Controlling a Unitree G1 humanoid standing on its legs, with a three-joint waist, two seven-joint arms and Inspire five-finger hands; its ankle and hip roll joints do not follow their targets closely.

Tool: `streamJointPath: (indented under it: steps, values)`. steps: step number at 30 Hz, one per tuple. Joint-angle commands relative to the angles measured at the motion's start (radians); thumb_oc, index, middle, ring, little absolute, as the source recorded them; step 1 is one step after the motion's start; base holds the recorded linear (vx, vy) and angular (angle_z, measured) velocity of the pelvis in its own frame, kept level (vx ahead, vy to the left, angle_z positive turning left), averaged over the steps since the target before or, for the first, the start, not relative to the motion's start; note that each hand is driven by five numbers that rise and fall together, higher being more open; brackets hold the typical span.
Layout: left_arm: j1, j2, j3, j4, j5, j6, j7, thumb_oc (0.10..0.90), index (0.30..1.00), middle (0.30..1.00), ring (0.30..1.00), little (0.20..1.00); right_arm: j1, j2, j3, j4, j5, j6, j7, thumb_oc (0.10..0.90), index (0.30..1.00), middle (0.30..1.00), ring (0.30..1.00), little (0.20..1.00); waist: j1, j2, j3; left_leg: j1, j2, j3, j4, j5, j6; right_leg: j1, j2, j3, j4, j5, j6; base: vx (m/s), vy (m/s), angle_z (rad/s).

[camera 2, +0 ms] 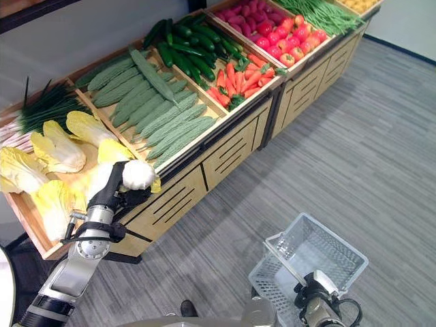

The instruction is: Get the vegetables into the basket

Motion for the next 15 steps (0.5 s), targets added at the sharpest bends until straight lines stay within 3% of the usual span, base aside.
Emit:
streamJointPath:
  steps: [1, 6, 8, 11, 13, 14, 15]
  values:
    - [-0.09, 0.031, 0.071, -0.075, -0.016, -0.073, 0.061, 0.4, 0.3, 0.3, 0.3, 0.3, -0.021, 0.001, 0.044, -0.006, 0.0, -0.005, -0.015, 0.4, 0.3, 0.3, 0.3, 0.3, -0.016, -0.028, 0.009, -0.035, 0.055, 0.011, -0.03, 0.071, -0.067, 0.003, 0.0, 0.045, 0.042, -0.091, 0.052, 0.03, -0.142, -0.05]
    - [-0.098, 0.016, 0.068, -0.07, -0.04, -0.073, 0.065, 0.4, 0.3, 0.3, 0.3, 0.3, -0.022, -0.012, 0.046, -0.016, 0.004, -0.007, -0.018, 0.4, 0.3, 0.3, 0.3, 0.3, -0.017, -0.016, 0.021, -0.034, 0.086, -0.001, 0.007, 0.069, -0.082, 0.018, 0.029, 0.043, 0.054, -0.127, 0.027, 0.04, -0.157, -0.04]
    - [-0.106, 0.016, 0.066, -0.068, -0.053, -0.079, 0.061, 0.4, 0.3, 0.3, 0.3, 0.3, -0.026, -0.025, 0.049, -0.026, 0.008, -0.016, -0.02, 0.4, 0.3, 0.3, 0.3, 0.3, -0.015, -0.027, 0.048, -0.074, 0.106, -0.04, 0.155, 0.03, -0.089, 0.036, 0.041, 0.046, 0.073, -0.158, -0.001, 0.03, -0.223, 0.0]
    - [-0.123, 0.027, 0.07, -0.067, -0.055, -0.085, 0.077, 0.4, 0.3, 0.3, 0.3, 0.3, -0.029, -0.04, 0.061, -0.039, 0.002, -0.021, -0.015, 0.4, 0.3, 0.3, 0.3, 0.3, 0.015, -0.051, 0.08, -0.147, 0.082, -0.194, 0.256, 0.055, -0.087, 0.047, 0.051, 0.066, 0.083, -0.175, -0.024, 0.01, -0.13, -0.14]
    - [-0.126, 0.034, 0.077, -0.067, -0.055, -0.085, 0.087, 0.4, 0.3, 0.3, 0.3, 0.3, -0.027, -0.043, 0.065, -0.041, 0.002, -0.019, -0.012, 0.4, 0.3, 0.3, 0.3, 0.3, 0.034, -0.068, 0.085, -0.198, 0.048, -0.274, 0.211, 0.032, -0.066, 0.057, 0.05, 0.08, 0.076, -0.186, -0.015, 0.04, -0.048, -0.15]
    - [-0.127, 0.035, 0.077, -0.067, -0.055, -0.085, 0.087, 0.4, 0.3, 0.3, 0.3, 0.3, -0.027, -0.043, 0.065, -0.041, 0.002, -0.019, -0.012, 0.4, 0.3, 0.3, 0.3, 0.3, 0.033, -0.069, 0.084, -0.199, 0.047, -0.274, 0.21, 0.033, -0.066, 0.056, 0.049, 0.08, 0.076, -0.186, -0.015, 0.15, 0.039, 0.08]
    - [-0.115, 0.049, 0.09, -0.077, -0.05, -0.081, 0.097, 0.4, 0.3, 0.3, 0.3, 0.3, -0.02, -0.05, 0.068, -0.038, -0.008, -0.015, -0.01, 0.4, 0.3, 0.3, 0.3, 0.3, 0.052, -0.081, 0.088, -0.237, 0.06, -0.349, 0.153, 0.074, -0.07, 0.061, 0.05, 0.105, 0.085, -0.188, -0.002, 0.12, 0.044, 0.06]
